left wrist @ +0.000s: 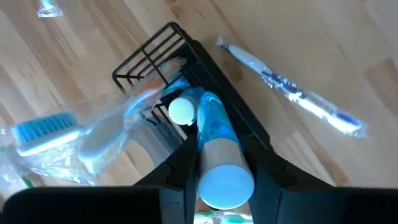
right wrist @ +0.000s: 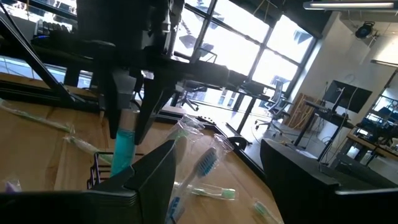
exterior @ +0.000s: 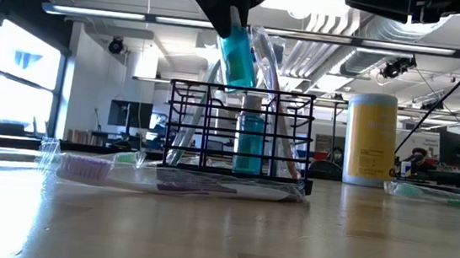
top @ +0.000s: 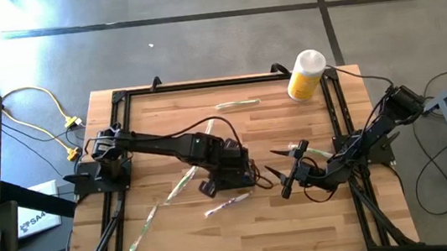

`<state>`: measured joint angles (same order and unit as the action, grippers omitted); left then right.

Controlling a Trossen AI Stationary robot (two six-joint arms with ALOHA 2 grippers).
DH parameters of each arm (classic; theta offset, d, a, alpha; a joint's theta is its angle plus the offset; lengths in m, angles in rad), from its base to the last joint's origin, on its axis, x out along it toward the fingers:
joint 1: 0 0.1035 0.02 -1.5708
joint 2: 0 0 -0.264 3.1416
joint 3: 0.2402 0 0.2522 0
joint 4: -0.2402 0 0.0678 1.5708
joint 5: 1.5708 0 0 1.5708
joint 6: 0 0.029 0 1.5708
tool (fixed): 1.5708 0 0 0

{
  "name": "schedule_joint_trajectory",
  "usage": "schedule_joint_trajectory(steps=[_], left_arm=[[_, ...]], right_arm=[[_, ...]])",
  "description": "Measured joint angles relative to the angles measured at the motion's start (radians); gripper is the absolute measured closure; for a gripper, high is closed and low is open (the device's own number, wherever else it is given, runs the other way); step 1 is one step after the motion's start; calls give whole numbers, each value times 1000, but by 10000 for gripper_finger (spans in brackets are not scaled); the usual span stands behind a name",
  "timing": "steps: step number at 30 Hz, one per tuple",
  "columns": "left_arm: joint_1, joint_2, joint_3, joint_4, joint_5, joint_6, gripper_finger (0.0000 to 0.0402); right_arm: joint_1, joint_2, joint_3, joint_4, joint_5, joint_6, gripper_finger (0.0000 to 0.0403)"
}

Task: Pick & Place toothbrushing station
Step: Put the blue mouthwash into the black wire organizer

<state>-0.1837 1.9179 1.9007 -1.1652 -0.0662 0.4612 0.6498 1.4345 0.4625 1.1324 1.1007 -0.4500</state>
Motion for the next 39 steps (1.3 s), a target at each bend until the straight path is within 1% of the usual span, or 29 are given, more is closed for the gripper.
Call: schedule_joint_trajectory(steps=[7,21,26,28,32,37,39], left_arm=[[0,0,0,-19,0,101,313],[0,0,0,-12,3,404,311],[0,0,0,-5,3,429,282],[0,0,-3,-1,3,429,286],[0,0,-31,3,3,429,314],[0,0,-71,39,3,434,314],[0,0,-84,68,3,436,306]], right_arm=[[0,0,0,-1,-3,0,177],[0,0,0,-21,-3,0,177],[0,0,0,-22,-3,0,177],[0,0,0,-22,-3,0,177],[0,0,0,-22,-3,0,177],[0,0,0,-22,-3,0,177],[0,0,0,-22,-3,0,177]])
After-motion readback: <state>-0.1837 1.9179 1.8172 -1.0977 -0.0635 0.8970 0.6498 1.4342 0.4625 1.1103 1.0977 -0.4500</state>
